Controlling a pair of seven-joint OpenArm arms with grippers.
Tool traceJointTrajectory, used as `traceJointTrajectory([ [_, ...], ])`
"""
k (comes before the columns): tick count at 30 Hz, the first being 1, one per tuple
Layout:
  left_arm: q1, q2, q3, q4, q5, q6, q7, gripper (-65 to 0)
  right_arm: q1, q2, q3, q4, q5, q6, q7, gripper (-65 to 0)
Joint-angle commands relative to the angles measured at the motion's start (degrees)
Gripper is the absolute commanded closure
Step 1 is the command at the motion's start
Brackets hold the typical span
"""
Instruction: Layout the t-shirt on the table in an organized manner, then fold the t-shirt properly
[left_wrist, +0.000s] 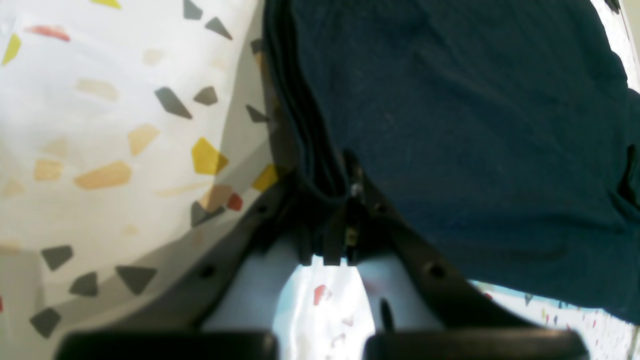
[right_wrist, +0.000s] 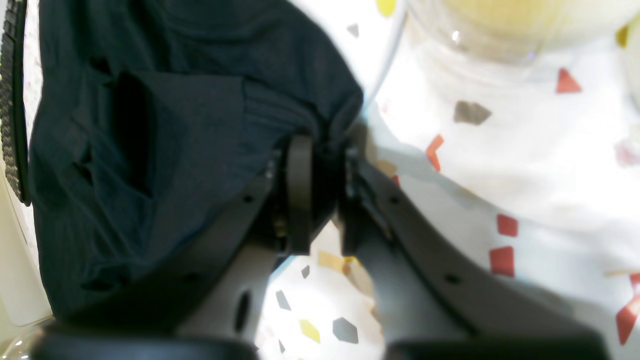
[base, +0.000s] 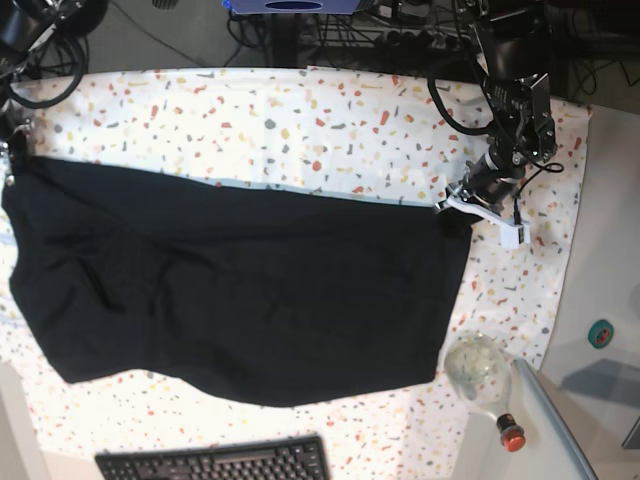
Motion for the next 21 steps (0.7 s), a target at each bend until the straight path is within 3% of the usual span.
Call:
traceJointTrajectory([
  [1, 0.3, -0.9, -0.3, 0.4, 1.4, 1.6, 1.4, 0.0, 0.5, 1.5, 0.1, 1.0, 0.3, 0.1, 0.8, 0.0],
  [3, 0.4, -0.9, -0.6, 0.5, 1.5, 1.6, 2.1, 0.0, 0.6, 1.6, 0.1, 1.2, 0.4, 0.1, 0.5, 0.0],
  [7, 1.3, -2.1, -0.7, 3.7, 1.3, 1.6, 8.7, 0.0, 0.2, 1.6, 0.1, 3.6, 0.5, 0.1, -0.6, 0.0],
  [13, 3.8, -2.1, -0.5, 19.2, 1.5, 1.6, 17.2, 0.0, 0.0, 1.1, 0.1, 19.6, 0.4, -0.3, -12.4, 0.0],
  [17, 1.3, -2.1, -0.1, 28.4, 1.7, 1.6, 23.7, 0.0, 5.2, 1.9, 0.1, 26.1, 0.3, -0.4, -20.2, 0.0],
  [21, -5.9, -1.9, 0.0, 32.2, 1.7, 1.9, 29.1, 0.0, 13.7, 5.6, 0.0, 26.2, 0.3, -0.5, -26.9, 0.0],
])
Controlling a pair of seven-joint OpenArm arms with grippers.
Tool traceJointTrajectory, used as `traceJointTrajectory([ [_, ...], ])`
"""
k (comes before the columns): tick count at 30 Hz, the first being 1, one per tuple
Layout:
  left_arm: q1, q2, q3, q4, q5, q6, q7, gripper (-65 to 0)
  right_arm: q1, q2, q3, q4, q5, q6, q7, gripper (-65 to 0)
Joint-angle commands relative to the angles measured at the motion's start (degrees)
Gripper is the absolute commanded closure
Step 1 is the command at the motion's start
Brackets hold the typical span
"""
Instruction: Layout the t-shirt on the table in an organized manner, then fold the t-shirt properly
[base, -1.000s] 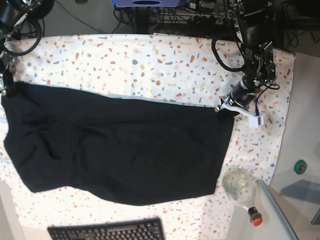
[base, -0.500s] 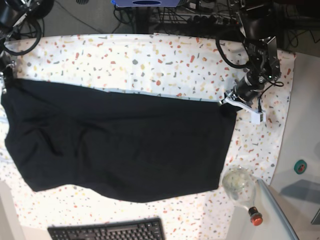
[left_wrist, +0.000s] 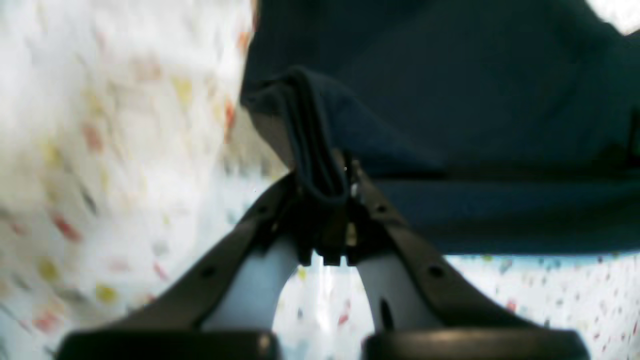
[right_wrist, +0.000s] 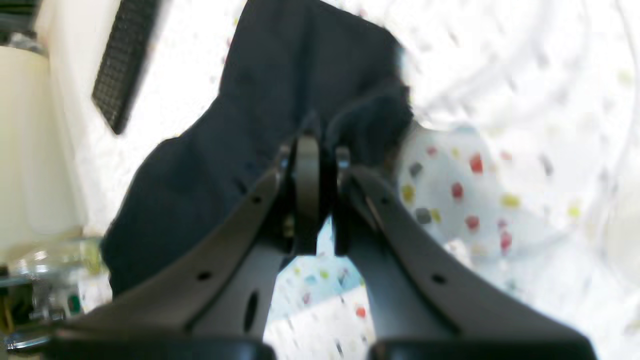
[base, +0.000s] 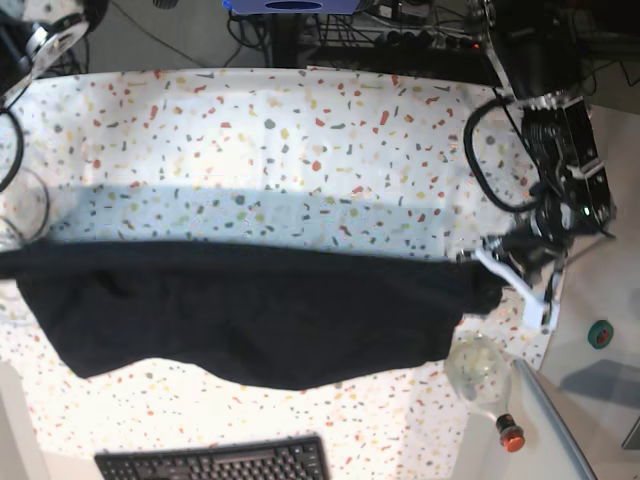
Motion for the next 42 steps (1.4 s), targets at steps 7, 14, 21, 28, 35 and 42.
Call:
traceJointTrajectory([
  [7, -20.0, -1.7, 12.7, -4.6, 0.1, 9.7, 0.3, 0.0, 16.7, 10.0, -14.7, -9.7, 0.9, -4.3, 4.6, 0.0],
  [14, -40.2, -1.0, 21.6, -23.3, 0.0, 10.0, -6.5, 0.0, 34.7, 17.1, -29.5, -28.3, 1.0, -4.3, 15.1, 0.0],
  [21, -60.1, 3.7, 21.4, -36.5, -0.4, 10.0, -11.3, 0.0, 53.3, 22.9, -35.8, -31.1, 1.3, -4.3, 16.5, 0.0],
  [28, -59.6, 5.8, 15.3, -26.3, -0.5, 10.0, -7.1, 0.0, 58.1, 25.5, -31.5, -21.7, 1.5, -4.1, 4.8, 0.0],
  [35, -34.3, 5.5, 9.8, -5.3, 0.0, 10.0, 2.1, 0.0, 25.2, 20.0, -10.7, -3.1, 4.9, -4.1, -4.3, 0.0],
  [42, -7.8, 4.6, 9.7, -2.2, -0.1, 10.0, 1.7, 0.0, -4.9, 7.3, -7.5, -6.8, 9.5, -0.7, 8.6, 0.0],
])
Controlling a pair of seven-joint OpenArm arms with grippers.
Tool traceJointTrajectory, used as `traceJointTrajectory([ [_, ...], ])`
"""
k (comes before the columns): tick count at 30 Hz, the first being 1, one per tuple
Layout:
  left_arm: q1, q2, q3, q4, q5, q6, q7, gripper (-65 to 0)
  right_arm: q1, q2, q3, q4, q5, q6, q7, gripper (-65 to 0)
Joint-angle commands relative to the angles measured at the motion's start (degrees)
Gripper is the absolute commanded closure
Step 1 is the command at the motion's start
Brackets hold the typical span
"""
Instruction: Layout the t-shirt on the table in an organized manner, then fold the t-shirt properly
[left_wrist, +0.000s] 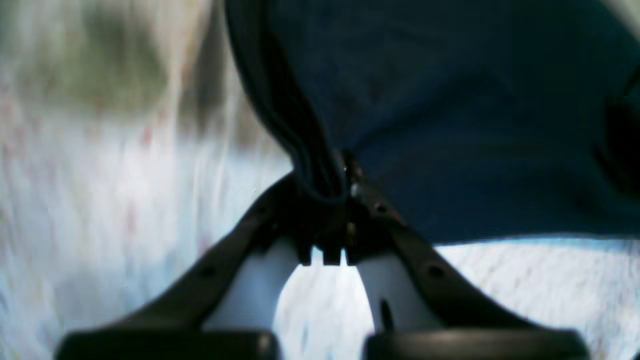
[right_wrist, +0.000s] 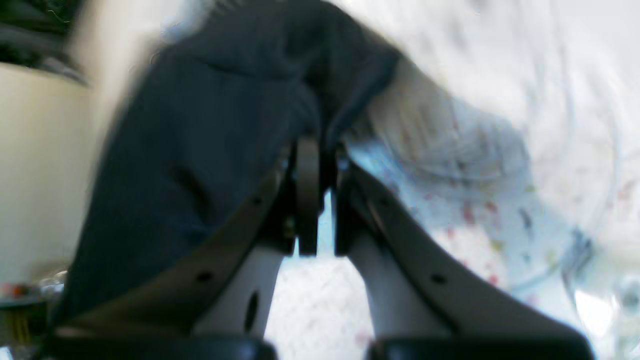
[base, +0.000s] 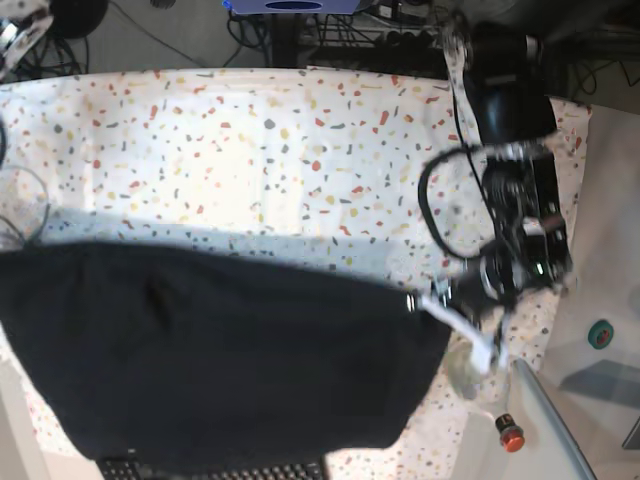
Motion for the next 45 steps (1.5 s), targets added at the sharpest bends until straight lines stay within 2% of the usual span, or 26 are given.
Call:
traceJointTrajectory([
  [1, 0.2, -0.1, 0.1, 1.2, -1.8, -0.6, -2.7, 0.0, -1.4, 0.9, -1.7, -0.8, 1.5, 1.6, 3.4, 0.0],
  [5, 9.9, -1.9, 0.1, 1.7, -1.9, -0.6, -9.9, 0.0, -9.1, -1.1, -6.6, -7.9, 1.5, 2.7, 11.8, 0.0],
  [7, 12.7, -2.6, 0.1, 1.7, -2.0, -0.6, -10.4, 0.0, -12.1, -1.5, -7.0, -9.3, 1.5, 4.7, 14.0, 0.0],
  [9, 15.3, -3.8, 0.1, 2.3, -2.0, -0.6, -10.4, 0.0, -15.0, -1.5, -7.5, -9.6, 1.5, 7.3, 14.8, 0.0],
  [12, 19.4, -5.5, 0.1, 4.4, -1.9, -0.6, -10.7, 0.0, -18.0, -1.5, -7.1, -9.4, 1.5, 9.0, 14.9, 0.0],
  [20, 23.0, -10.2, 0.0, 5.9, -2.0, -0.6, -10.8, 0.0, -22.2, -1.2, -7.0, -9.2, 1.5, 9.2, 16.3, 0.0],
  [27, 24.5, -10.2, -4.3, 5.9, -2.0, -0.7, -10.6, 0.0, -26.1, -1.1, -7.0, -2.9, 1.4, 9.2, 18.0, 0.0],
  [34, 28.3, -9.9, -4.4, 5.9, -2.1, -0.7, -10.8, 0.0, -28.2, -1.2, -7.1, -1.7, 1.4, 9.1, 18.1, 0.0],
  [38, 29.6, -9.0, -4.9, 5.9, -2.1, -0.7, -10.9, 0.0, -28.9, -1.5, -7.1, -1.6, -1.7, 9.1, 18.1, 0.0],
  [42, 30.2, -6.7, -10.1, 5.9, -2.1, -0.9, -10.9, 0.0, -28.9, -1.6, -7.1, -1.6, -3.6, 9.1, 18.1, 0.0],
  [45, 30.2, -6.5, -12.3, 5.9, -2.1, -0.9, -10.9, 0.0, -29.0, -1.6, -7.1, -1.6, -3.6, 9.1, 18.1, 0.0],
])
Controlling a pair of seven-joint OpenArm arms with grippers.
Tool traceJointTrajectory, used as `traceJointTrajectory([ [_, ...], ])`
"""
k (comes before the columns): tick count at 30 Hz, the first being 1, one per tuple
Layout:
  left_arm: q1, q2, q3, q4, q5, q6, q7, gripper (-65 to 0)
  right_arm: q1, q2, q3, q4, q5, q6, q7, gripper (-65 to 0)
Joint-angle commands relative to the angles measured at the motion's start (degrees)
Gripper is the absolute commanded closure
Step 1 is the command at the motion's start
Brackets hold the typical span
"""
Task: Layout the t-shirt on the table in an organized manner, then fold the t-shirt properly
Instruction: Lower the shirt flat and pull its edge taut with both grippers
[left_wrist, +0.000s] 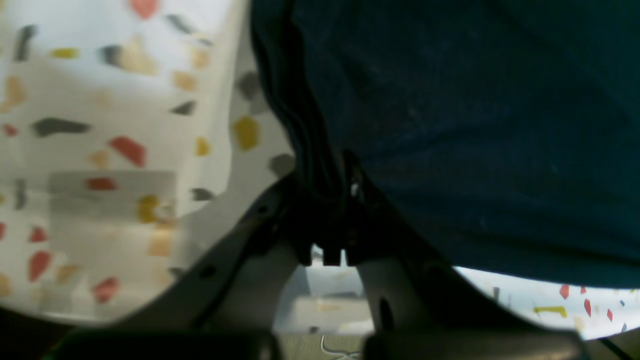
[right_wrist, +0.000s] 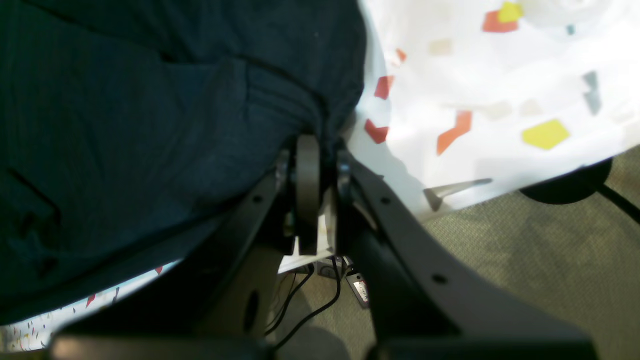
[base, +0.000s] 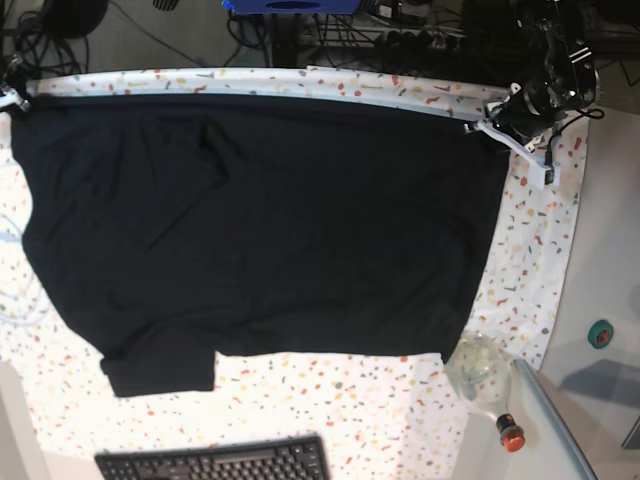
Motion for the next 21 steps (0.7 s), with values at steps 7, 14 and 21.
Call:
traceJointTrajectory([
  [7, 2.1, -0.8, -1.1, 0.6, 0.4, 0.2, -1.5, 0.0, -0.5, 1.4, 0.5, 1.2, 0.2, 0.0, -0.8, 0.0],
  [14, 3.0, 0.4, -1.2, 0.6, 0.4, 0.2, -1.5, 0.0, -0.5, 1.3, 0.6, 1.2, 0.2, -0.1, -1.2, 0.0],
  [21, 2.5, 0.4, -4.6, 1.0, 0.4, 0.2, -1.5, -19.4, -0.5, 0.5, 0.7, 0.8, 0.2, -0.3, -1.0, 0.0],
])
